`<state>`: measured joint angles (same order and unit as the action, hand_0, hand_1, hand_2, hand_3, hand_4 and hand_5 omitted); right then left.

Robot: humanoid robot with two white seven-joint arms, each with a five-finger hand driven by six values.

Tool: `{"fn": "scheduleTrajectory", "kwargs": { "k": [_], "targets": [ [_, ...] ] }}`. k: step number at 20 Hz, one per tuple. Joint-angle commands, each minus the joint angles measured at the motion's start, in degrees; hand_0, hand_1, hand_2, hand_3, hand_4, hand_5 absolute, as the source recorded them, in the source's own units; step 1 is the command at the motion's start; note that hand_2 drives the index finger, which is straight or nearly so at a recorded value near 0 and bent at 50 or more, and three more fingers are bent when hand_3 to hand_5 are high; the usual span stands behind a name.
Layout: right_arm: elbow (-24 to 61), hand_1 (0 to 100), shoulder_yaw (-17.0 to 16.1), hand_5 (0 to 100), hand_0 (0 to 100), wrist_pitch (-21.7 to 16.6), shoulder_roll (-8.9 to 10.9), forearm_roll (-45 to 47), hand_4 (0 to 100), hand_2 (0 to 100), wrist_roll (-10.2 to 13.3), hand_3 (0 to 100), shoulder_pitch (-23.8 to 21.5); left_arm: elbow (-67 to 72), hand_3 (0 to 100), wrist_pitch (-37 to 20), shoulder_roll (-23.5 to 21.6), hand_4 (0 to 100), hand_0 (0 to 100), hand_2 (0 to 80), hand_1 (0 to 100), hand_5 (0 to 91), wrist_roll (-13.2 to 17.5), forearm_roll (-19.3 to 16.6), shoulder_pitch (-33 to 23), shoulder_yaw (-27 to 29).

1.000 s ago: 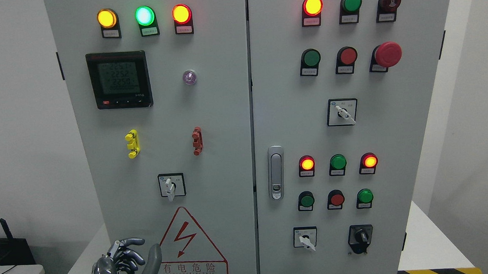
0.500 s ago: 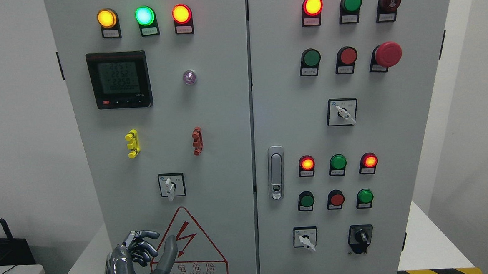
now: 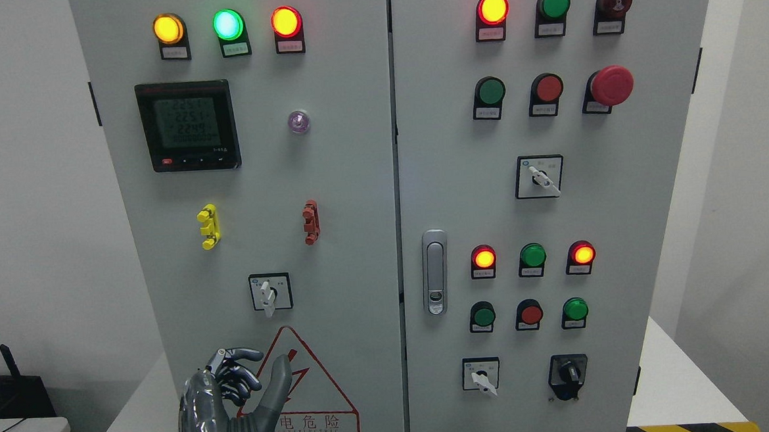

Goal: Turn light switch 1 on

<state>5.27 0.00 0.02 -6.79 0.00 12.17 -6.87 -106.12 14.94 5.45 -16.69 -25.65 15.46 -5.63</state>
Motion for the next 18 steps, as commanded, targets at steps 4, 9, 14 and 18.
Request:
{"fn": "scheduleTrajectory", "kwargs": {
  "k": [4,9,14,18],
  "targets": [
    [0.0,39,1.32,0,12,-0.02,0.03,-0.26,0,0,0.05,0,0.02,2.32,84,0.26,0.27,85,19,48.9,53,74.3,-1.15,6.04,2.47,-2.19],
    [0.0,39,1.32,0,12,-0.02,0.03,-0.26,0,0,0.05,0,0.02,2.41,84,3.87,0.35,85,19,49.2,54,74.5,-4.4,6.85,3.26,-2.54],
    [0.0,39,1.32,0,12,-0.02,-0.06,-0.26,0,0,0.05,0,0.02,2.5,84,6.14,0.36,85,19,49.2,54,75.0,-6.25,6.93,4.58,-2.54],
    [0.0,39,1.32,0,12,-0.02,-0.06,-0.26,0,0,0.05,0,0.02,2.76,85,6.68,0.44,86,19,48.9,55,75.4,-7.74,6.93,5.37,-2.54]
  ]
}}
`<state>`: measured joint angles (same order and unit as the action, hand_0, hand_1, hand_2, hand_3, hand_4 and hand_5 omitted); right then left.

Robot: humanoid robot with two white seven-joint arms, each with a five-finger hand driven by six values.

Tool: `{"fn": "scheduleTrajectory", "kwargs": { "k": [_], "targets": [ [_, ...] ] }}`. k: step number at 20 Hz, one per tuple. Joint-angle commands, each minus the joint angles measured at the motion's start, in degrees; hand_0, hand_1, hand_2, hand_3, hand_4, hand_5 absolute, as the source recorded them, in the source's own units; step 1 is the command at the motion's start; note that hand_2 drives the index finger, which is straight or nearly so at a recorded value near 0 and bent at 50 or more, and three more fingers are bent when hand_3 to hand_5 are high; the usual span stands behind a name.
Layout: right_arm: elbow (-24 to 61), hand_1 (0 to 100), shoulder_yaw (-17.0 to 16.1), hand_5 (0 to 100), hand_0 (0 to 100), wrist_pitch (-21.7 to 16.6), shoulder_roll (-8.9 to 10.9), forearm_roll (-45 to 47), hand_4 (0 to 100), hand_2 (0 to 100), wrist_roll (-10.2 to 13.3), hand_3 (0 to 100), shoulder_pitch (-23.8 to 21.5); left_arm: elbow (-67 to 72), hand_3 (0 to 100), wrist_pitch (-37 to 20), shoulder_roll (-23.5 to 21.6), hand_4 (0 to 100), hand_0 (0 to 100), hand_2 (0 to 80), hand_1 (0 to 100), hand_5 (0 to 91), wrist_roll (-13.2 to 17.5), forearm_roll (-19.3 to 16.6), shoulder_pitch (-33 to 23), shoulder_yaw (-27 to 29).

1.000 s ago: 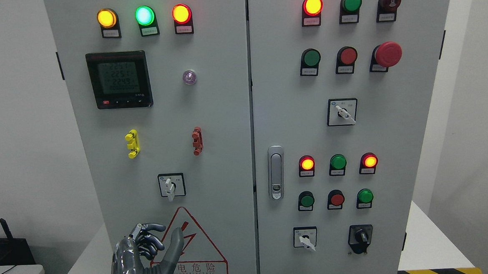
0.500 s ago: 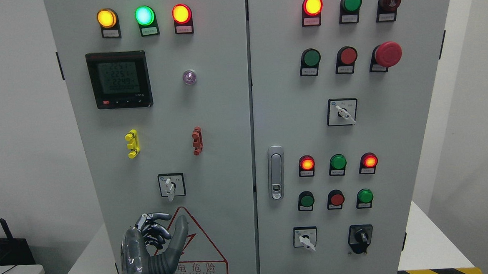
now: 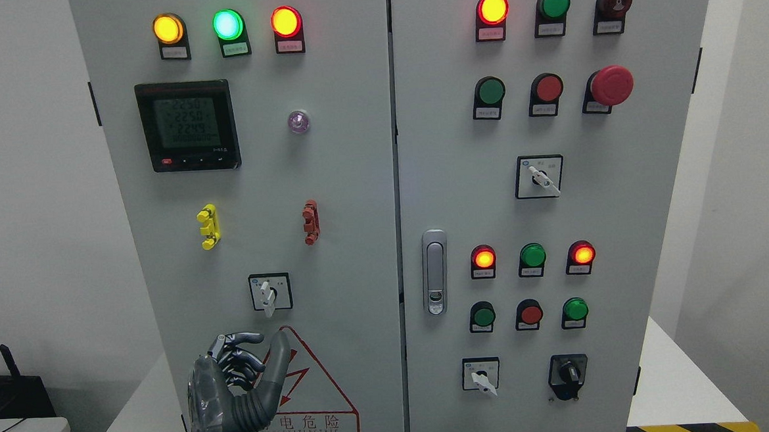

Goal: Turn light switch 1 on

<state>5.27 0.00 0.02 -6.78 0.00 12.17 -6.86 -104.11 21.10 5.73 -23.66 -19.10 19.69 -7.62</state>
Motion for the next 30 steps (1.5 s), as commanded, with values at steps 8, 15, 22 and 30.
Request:
{"fn": "scheduleTrajectory", "kwargs": {
  "k": [8,15,22,30],
  "targets": [
    [0.0,39,1.32,0,12,-0.02,-0.08,-0.26,0,0,0.05,0,0.0,1.45,84,2.45,0.33,86,19,48.1,61,75.7,-3.32,0.29,3.87,-1.52],
    [0.0,39,1.32,0,12,-0.02,0.01,-0.26,0,0,0.05,0,0.0,1.54,84,3.15,0.33,86,19,47.8,62,76.1,-3.41,0.29,5.09,-1.61],
    [0.0,39,1.32,0,12,-0.02,-0.08,-0.26,0,0,0.05,0,0.0,1.89,85,4.82,0.42,86,20,49.4,62,76.8,-4.73,0.38,5.8,-2.23],
    [0.0,39,1.32,0,12,-0.02,0.01,-0.26,0,0,0.05,0,0.0,3.21,85,5.79,0.42,87,20,50.2,61,77.2,-4.82,0.46,6.85,-2.23]
  ]
}}
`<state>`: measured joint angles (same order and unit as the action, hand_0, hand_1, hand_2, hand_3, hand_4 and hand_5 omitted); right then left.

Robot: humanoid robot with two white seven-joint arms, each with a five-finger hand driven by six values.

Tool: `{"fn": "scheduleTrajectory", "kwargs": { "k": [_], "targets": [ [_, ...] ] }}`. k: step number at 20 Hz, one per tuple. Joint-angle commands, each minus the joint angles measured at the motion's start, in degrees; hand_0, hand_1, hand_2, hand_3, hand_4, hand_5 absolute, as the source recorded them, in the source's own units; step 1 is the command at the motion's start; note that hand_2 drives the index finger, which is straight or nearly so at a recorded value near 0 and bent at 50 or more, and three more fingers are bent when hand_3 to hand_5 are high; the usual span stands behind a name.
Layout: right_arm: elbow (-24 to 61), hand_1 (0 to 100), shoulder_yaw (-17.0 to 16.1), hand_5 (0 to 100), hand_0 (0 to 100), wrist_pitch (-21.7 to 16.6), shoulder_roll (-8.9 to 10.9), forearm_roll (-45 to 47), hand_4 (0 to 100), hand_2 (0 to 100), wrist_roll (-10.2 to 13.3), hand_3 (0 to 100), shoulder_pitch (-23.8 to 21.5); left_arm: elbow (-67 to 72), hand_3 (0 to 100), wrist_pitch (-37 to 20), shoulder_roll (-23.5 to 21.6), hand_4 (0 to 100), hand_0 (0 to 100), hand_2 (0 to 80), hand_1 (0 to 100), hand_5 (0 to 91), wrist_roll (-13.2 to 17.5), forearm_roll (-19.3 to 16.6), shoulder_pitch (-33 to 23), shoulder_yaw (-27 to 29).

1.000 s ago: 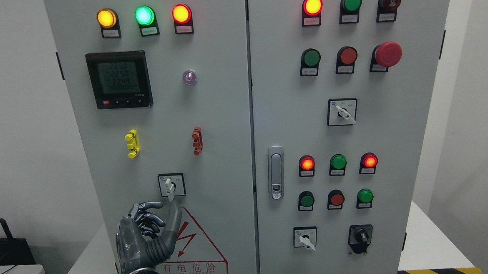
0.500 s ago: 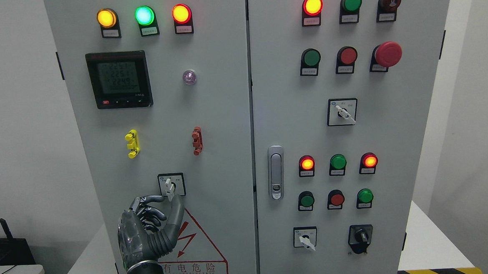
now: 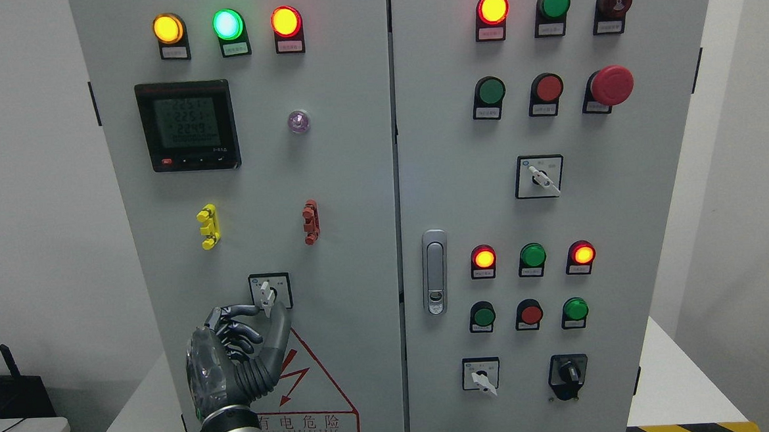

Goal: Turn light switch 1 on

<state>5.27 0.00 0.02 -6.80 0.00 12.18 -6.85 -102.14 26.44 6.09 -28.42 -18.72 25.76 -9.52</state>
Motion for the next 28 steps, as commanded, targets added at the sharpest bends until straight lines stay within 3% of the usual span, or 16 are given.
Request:
{"fn": "scheduleTrajectory", "kwargs": {
  "k": [1,28],
  "targets": [
    [0.0,39,1.32,0,12,-0.02,0.04,-0.26,0,0,0.04,0,0.0,1.33,86,0.54,0.07,87,20,50.6,61,77.3,-0.15,0.44,1.22,-0.32],
    [0.0,39,1.32,0,12,-0.02,-0.05,-0.26,0,0,0.04,0,0.0,1.42,88,4.32,0.07,89,25,55.4,57,79.3,-1.03,1.93,2.89,-0.85]
  ]
}}
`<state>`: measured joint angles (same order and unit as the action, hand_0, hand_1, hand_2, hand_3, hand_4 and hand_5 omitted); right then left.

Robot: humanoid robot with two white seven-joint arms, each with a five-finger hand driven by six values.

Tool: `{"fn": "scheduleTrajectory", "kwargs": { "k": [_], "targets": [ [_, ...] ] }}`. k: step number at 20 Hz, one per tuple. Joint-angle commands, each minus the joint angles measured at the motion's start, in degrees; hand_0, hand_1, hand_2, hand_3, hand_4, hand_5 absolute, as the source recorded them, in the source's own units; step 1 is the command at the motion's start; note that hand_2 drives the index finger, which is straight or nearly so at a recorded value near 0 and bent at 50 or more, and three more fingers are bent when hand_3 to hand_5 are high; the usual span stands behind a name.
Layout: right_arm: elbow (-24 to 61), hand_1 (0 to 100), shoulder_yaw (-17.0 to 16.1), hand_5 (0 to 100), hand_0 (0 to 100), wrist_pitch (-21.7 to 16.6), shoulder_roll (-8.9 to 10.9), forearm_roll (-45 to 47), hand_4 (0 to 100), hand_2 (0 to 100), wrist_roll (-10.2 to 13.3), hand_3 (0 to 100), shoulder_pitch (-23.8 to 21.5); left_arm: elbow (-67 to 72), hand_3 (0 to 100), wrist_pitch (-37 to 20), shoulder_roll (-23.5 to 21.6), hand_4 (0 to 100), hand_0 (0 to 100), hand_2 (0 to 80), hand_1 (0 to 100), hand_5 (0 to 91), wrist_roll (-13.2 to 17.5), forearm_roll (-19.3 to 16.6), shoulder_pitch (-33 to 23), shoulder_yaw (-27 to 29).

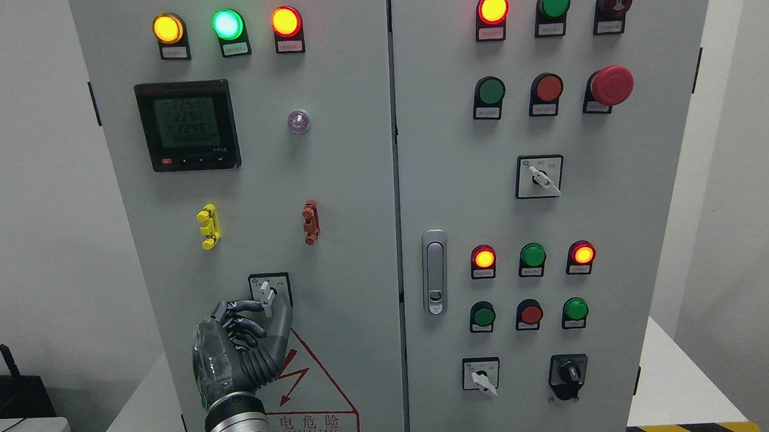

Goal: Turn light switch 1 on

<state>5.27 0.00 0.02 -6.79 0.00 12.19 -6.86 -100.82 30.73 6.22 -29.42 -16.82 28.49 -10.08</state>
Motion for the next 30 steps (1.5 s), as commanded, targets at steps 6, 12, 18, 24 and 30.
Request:
{"fn": "scheduleTrajectory", "kwargs": {
  "k": [6,12,18,24,30],
  "targets": [
    [0.0,39,1.32,0,12,-0.02,0.02,-0.26,0,0,0.03,0,0.01,0.1,89,0.12,0.02,89,26,56.1,55,79.3,-0.81,0.03,0.52,-0.29],
    [0.0,39,1.32,0,12,-0.02,0.02,-0.26,0,0,0.03,0,0.01,0.1,89,0.38,0.02,89,28,56.7,54,80.0,-0.91,0.03,0.78,-0.29],
    [0.0,39,1.32,0,12,-0.02,0.02,-0.26,0,0,0.03,0,0.01,0.19,89,1.08,0.02,89,31,57.0,52,80.1,-1.17,0.03,0.78,-0.29],
    [0.0,39,1.32,0,12,-0.02,0.02,-0.26,0,0,0.03,0,0.01,0.19,89,1.7,0.02,89,34,57.1,50,80.0,-1.17,0.12,1.13,-0.29],
    [0.0,39,1.32,0,12,-0.02,0.02,-0.26,0,0,0.03,0,-0.08,0.27,90,1.96,0.02,89,36,57.2,50,79.9,-1.26,0.12,1.13,-0.29]
  ]
}}
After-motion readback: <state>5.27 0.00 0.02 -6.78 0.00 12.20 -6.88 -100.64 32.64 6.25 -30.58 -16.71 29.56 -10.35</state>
